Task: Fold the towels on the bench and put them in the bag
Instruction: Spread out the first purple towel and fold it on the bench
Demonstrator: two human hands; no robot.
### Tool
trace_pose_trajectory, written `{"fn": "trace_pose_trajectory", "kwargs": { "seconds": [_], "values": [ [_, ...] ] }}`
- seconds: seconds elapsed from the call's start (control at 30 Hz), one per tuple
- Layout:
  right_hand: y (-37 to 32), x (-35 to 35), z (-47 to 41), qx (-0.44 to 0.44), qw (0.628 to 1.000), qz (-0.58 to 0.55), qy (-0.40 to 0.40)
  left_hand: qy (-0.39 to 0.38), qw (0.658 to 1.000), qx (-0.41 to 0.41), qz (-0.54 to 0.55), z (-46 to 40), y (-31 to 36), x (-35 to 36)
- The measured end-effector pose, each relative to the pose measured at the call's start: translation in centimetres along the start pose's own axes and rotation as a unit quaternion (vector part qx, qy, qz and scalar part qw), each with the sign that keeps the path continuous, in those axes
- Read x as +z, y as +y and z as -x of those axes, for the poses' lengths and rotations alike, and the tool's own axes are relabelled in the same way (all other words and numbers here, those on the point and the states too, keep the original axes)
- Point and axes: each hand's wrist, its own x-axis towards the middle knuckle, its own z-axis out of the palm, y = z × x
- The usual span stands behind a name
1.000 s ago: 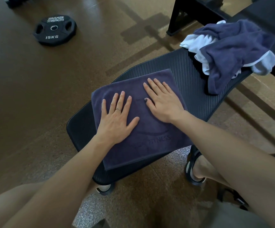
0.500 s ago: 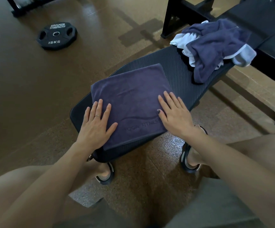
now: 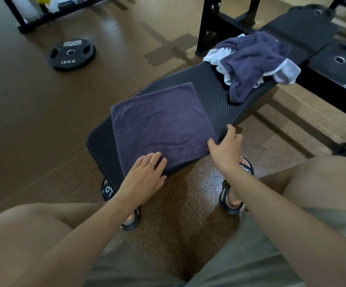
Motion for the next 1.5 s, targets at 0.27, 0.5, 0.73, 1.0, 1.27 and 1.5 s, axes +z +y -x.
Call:
{"fn": "trace_pose_trajectory", "kwargs": {
  "seconds": [0.27,0.5,0.73,1.0,1.27,1.5],
  "values": [
    [1.1,0.5,-2.8,0.178,0.962,-0.201,-0.053,0.044,0.998,0.023,-0.032,-1.1,1.4,-0.6],
    [-1.1,-1.4,-1.1,0.063,0.987,-0.136,-0.055,0.032,0.964,-0.102,0.242,-5.2,1.2,-5.1],
    [-4.4,-2.1,0.0,0.03,0.989,-0.112,-0.087,0.016,0.976,-0.075,0.202,-15.5,-1.3,-9.0],
    [-3.6,-2.2,-1.4,0.08,0.978,-0.162,-0.108,-0.071,0.973,0.153,-0.157,-26.0,-2.9,-8.3],
    [-1.4,-2.2,-1.6,0.102,0.967,-0.184,-0.147,-0.145,0.927,0.25,-0.241,-30.5,-2.1,-9.3],
    [-0.2,-2.2,-1.7,0.11,0.969,-0.153,-0.158,-0.179,0.908,0.242,-0.291,-31.4,-2.6,-10.6]
  ]
}}
